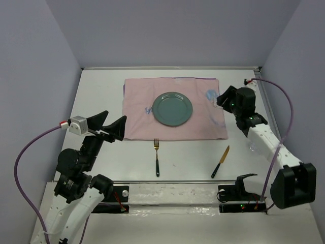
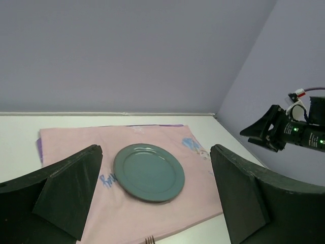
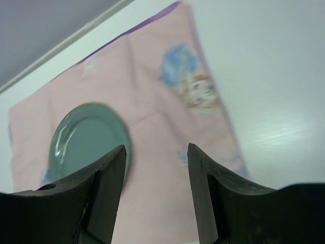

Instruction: Set the dinner table for one person

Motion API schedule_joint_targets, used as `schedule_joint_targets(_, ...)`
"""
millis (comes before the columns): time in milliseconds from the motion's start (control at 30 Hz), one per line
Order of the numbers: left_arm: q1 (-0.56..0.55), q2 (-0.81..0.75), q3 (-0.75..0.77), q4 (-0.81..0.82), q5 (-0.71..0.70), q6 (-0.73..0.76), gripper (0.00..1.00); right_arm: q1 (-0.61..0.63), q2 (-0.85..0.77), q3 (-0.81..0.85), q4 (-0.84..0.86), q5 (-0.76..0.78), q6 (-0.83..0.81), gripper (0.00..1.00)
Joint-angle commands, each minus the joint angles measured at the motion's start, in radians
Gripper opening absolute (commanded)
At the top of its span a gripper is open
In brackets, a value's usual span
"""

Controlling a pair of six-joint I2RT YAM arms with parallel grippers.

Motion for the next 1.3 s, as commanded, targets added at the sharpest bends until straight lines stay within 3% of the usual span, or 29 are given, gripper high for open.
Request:
schedule_joint_targets(0,-0.067,-0.040,0.009,0.018,0.009,0.016,0.99,-0.109,-0.165,-0.028,-0.300,0.312,-0.053,0.57)
schedule_joint_targets(333,-0.194,-0.093,0.023,-0.012,-0.054,0.026,0.99,-0.385,-0.242,-0.114,-0.469,0.284,-0.035,0.56)
schedule_joint_targets(733,-0.263,-0.146,0.028,-0.018,-0.082,0.043,0.99,-0.396,-0.126,-0.148,-0.426,0.300,0.010,0.50)
schedule_joint_targets(900,-0.277,-0.147,0.028,-0.018,-0.088,0.048,0.99,-0.396,-0.050,-0.134,-0.409,0.295,0.020,0.35)
schedule_joint_targets(967,-0.283,-0.147,0.028,-0.019,-0.091,0.051,0.99,-0.396,-0.050,-0.125,-0.409,0.293,0.022,0.21)
schedule_joint_targets(1033,-0.286,-0.147,0.029,-0.019,-0.094,0.053,0.99,-0.396,-0.057,-0.119,-0.408,0.313,0.016,0.13)
schedule_joint_targets(1067,-0.286,-0.147,0.029,-0.019,-0.096,0.054,0.99,-0.396,-0.058,-0.111,-0.409,0.323,0.005,0.01)
schedule_joint_targets(1267,-0.292,-0.141,0.029,-0.019,-0.100,0.057,0.99,-0.396,-0.079,-0.039,-0.422,0.352,-0.105,0.00)
